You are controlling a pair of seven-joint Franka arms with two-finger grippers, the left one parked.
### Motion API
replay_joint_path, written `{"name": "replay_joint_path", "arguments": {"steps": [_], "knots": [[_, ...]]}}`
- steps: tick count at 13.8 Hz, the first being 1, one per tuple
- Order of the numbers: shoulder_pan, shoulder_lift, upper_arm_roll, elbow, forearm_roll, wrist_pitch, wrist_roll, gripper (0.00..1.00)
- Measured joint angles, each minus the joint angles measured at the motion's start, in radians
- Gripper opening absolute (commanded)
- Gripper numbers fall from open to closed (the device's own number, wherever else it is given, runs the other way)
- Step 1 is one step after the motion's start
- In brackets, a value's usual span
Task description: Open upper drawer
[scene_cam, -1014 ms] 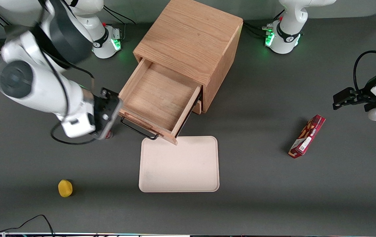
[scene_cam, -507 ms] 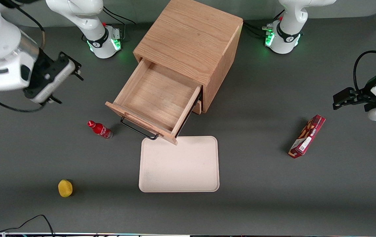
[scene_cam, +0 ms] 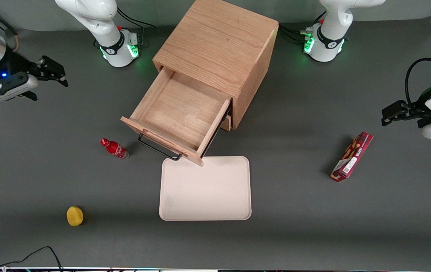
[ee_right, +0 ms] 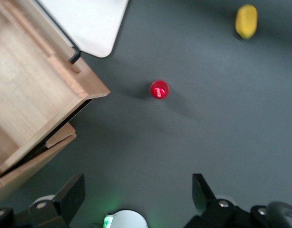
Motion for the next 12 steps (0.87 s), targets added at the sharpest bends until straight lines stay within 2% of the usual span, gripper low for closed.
{"name": "replay_joint_path", "arguments": {"steps": [9, 11, 12], "knots": [[-0.012, 0.001, -0.010, 0.024, 0.000, 0.015, 0.131, 1.00], [0.076, 0.009, -0.080, 0.024, -0.011, 0.016, 0.167, 1.00], [0.176, 0.010, -0.167, 0.025, -0.019, 0.016, 0.185, 1.00]]}}
